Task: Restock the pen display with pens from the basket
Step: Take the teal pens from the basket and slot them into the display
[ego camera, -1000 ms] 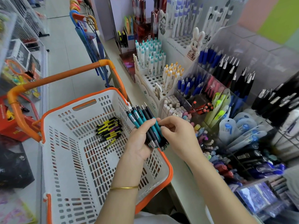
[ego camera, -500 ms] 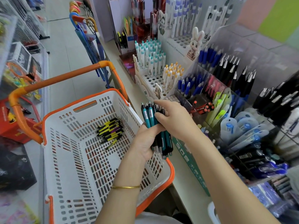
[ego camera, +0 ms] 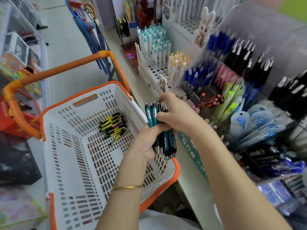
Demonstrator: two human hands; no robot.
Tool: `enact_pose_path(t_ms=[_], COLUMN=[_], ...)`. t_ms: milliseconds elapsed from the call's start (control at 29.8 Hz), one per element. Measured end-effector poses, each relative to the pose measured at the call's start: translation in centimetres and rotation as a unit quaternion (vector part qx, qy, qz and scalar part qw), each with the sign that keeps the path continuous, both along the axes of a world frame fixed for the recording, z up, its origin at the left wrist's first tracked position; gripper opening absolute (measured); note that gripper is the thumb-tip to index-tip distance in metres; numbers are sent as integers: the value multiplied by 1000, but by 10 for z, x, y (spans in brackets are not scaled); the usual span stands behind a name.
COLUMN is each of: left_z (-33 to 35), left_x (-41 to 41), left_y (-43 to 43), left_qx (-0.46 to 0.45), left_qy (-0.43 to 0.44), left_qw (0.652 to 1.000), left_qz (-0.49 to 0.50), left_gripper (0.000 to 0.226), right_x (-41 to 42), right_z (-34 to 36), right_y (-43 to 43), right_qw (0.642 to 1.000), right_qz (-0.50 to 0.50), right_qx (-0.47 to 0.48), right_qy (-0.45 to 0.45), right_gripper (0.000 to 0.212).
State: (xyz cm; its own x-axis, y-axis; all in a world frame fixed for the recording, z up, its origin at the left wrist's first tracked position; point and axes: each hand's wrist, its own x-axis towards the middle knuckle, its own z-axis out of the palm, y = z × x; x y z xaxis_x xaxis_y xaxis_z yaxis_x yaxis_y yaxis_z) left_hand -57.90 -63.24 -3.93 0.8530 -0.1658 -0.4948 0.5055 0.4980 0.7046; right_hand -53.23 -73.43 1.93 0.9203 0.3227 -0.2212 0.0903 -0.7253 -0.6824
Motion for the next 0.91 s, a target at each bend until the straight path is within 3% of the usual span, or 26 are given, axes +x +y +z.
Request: enact_pose_path(t_ms=[336,504,705,907], left_z=[3,3,4,3], left_x=[-2,-2,-2,-3], left_y=[2,4,1,-1], left_qx=[-85,-77,-58,-108], left_qy=[-45,-13,5,24], left_qw=[995,997,998,994], left_qz=[-29,-5,22,20], left_gripper=[30,41,42,39], right_x=[1,-4,-12,-13], right_z=[7,6,-1,-3], right_y=[-4,-9,-10,-12], right_qw=[996,991,987,969], right_qz=[-41,-60,-85,-158], right_qx=[84,116,123,189], right_qy=[15,-15,-64,-16], right_gripper=[31,30,47,30])
